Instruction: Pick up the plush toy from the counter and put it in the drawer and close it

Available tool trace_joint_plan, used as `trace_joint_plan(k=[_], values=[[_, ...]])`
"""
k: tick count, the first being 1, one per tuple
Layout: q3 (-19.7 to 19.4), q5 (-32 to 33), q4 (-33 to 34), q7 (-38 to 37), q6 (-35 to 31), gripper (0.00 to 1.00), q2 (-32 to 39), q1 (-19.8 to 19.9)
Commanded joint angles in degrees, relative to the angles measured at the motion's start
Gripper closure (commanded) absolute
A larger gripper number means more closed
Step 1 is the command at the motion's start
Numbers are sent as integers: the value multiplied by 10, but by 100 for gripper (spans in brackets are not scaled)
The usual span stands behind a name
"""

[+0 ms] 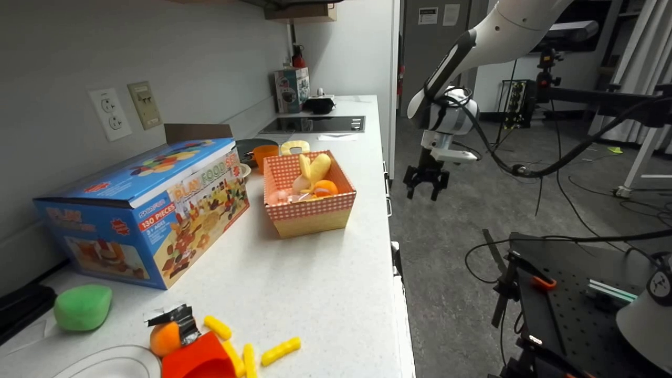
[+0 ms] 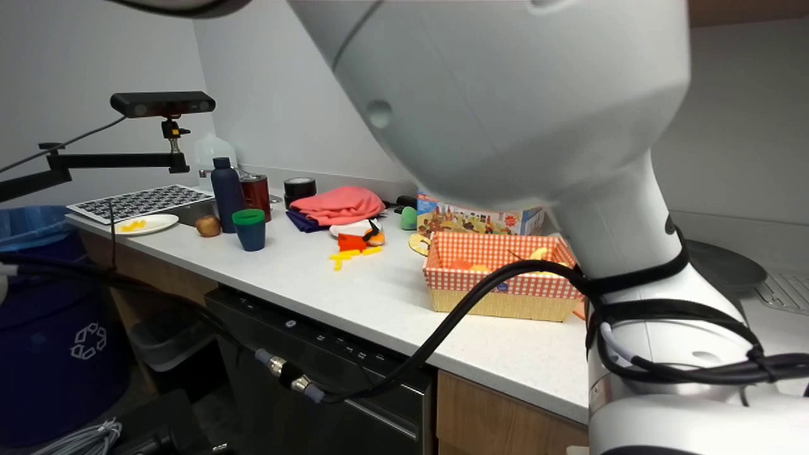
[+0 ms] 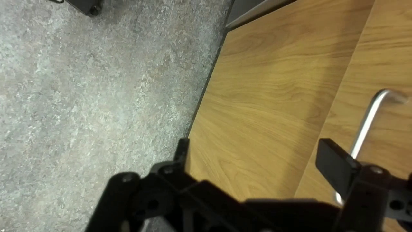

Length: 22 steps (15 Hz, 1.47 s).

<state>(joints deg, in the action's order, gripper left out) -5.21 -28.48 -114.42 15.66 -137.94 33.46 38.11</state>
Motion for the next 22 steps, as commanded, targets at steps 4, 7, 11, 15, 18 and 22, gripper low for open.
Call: trace_joint_plan(k=[4,7,11,15,18,22], values=[[-10,-8,-37,36,127,0,-70,3],[9,-31,38,23,119,0,22,-22],[5,-22,26,17,117,0,16,-36],[5,-21,41,16,116,0,32,-36],[5,-21,43,16,116,0,32,-36],[30,-97,45,25,82,0,35,-23]])
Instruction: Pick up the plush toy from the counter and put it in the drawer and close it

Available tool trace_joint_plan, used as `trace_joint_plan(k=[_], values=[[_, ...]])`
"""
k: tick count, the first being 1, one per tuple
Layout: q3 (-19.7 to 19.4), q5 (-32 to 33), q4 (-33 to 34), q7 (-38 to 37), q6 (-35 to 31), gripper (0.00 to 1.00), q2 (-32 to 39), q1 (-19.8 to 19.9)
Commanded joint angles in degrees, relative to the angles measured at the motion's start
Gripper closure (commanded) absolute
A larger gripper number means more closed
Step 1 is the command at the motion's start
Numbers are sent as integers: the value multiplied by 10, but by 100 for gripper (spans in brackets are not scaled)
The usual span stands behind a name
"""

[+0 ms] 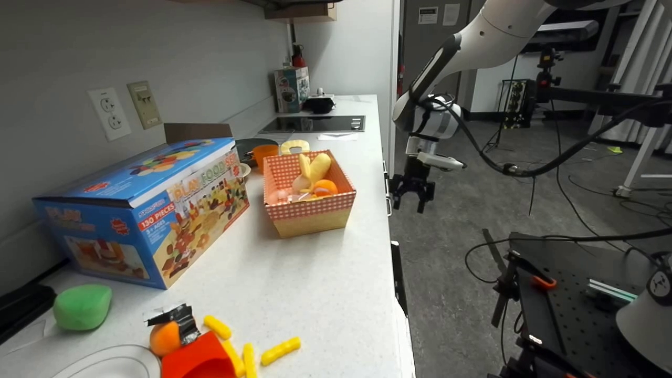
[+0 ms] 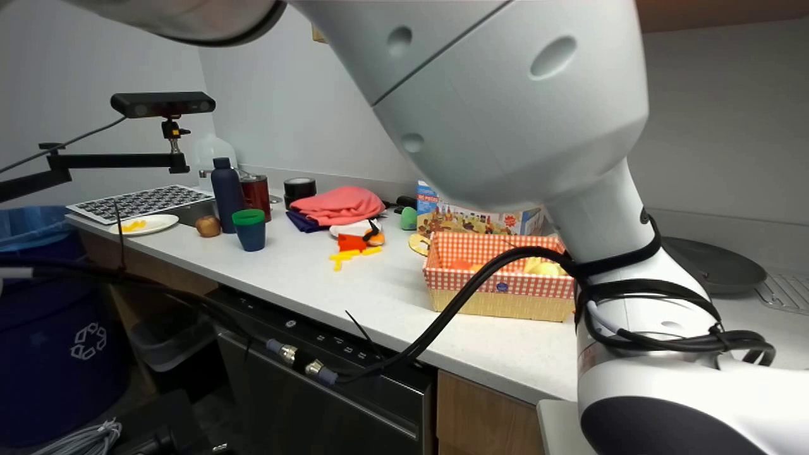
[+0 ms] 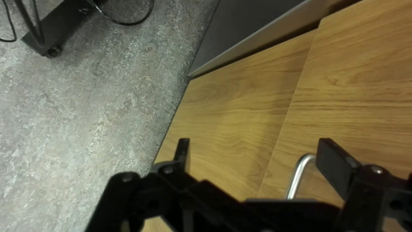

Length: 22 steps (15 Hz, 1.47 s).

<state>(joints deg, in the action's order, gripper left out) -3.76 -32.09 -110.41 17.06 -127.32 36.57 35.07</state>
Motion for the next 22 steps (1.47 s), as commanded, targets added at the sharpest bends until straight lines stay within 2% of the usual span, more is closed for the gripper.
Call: trace_joint_plan(k=[1,6,11,18,22], values=[[19,-89,9,17,-32,0,7,10],[9,-164,23,27,-54,0,25,13],[-5,-211,47,25,-83,0,55,6],[-13,-204,64,19,-134,0,92,-3],[-22,-187,57,17,-155,0,86,-8]])
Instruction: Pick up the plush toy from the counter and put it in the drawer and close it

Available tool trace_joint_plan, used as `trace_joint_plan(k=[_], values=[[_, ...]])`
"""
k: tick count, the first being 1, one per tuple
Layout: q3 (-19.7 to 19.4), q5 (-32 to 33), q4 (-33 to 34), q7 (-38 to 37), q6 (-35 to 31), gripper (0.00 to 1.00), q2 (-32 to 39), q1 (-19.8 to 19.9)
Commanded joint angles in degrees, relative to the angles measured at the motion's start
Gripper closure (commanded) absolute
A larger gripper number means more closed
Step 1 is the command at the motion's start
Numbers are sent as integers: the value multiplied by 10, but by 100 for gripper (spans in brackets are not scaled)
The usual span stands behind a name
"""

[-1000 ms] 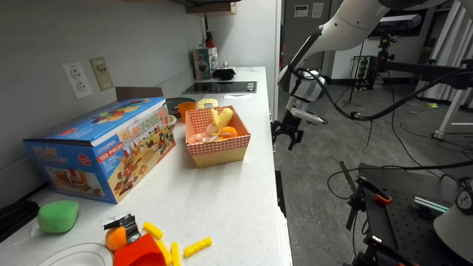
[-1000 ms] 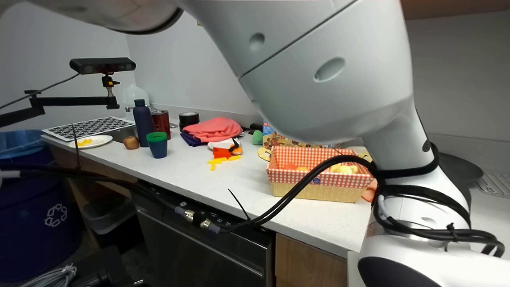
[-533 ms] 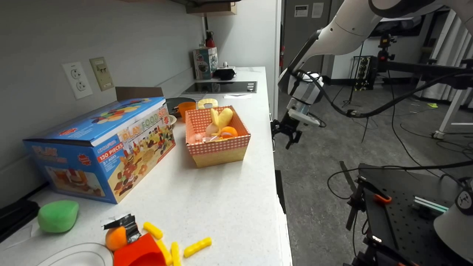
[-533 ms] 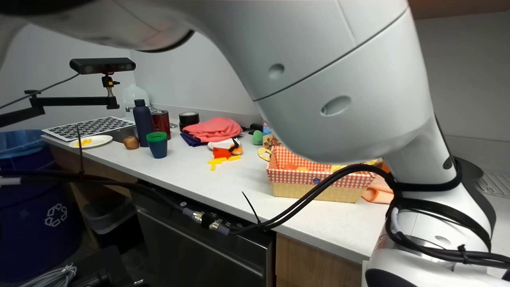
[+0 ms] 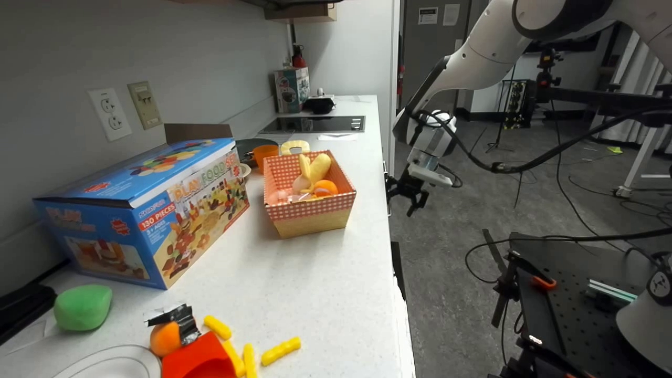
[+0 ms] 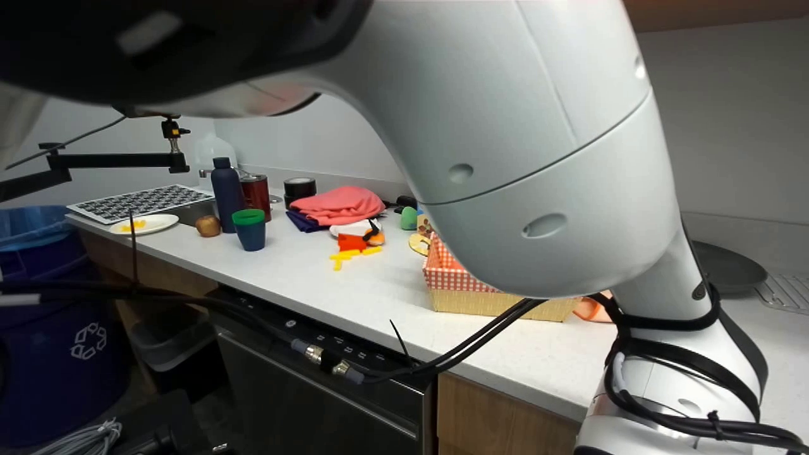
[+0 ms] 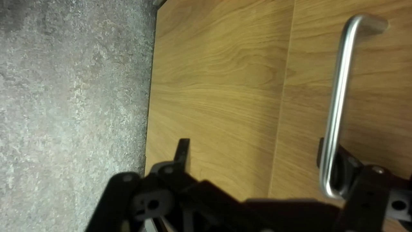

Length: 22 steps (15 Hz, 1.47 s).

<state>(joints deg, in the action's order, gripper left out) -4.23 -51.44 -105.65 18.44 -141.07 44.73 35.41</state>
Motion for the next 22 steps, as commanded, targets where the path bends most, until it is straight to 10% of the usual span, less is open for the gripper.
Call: trace_joint_plan(k=[1,22], values=[[-23,15,5,2,-21,0,0,-14],[-105,58,-30,-14,52,0,-41,15]])
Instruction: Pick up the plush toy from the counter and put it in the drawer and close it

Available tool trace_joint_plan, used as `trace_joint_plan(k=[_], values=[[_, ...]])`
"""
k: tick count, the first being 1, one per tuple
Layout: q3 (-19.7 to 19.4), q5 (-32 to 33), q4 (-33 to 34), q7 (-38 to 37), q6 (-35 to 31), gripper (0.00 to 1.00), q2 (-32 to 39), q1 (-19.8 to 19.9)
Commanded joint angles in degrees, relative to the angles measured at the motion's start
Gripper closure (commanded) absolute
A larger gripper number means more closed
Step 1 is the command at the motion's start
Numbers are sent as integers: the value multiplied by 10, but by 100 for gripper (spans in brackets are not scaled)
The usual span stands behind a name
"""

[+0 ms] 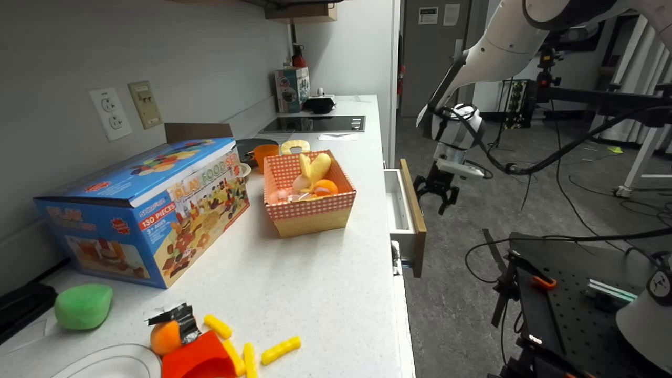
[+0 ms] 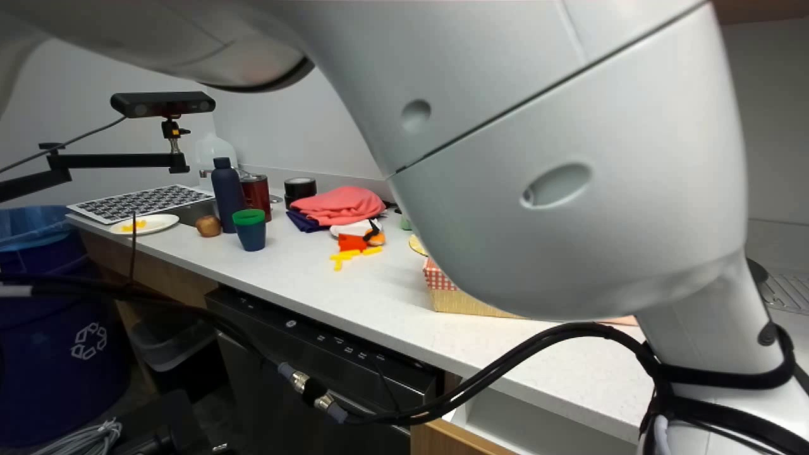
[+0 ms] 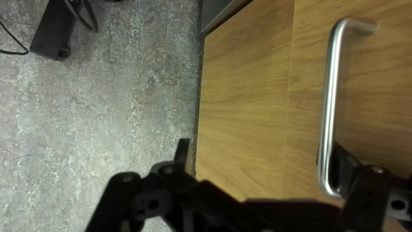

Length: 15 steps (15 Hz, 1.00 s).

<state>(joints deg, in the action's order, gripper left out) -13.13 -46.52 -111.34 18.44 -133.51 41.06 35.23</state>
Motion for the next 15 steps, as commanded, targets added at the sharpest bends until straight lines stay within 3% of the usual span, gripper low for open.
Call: trace_joint_plan(k=[1,8,14,15], values=[[-18,11,26,-16,-19,0,-6,16],[-18,36,2,7,-33,0,-37,3],[24,-2,-1,89,10,0,-64,41],[15,16,-4,61,-10,0,-35,21]])
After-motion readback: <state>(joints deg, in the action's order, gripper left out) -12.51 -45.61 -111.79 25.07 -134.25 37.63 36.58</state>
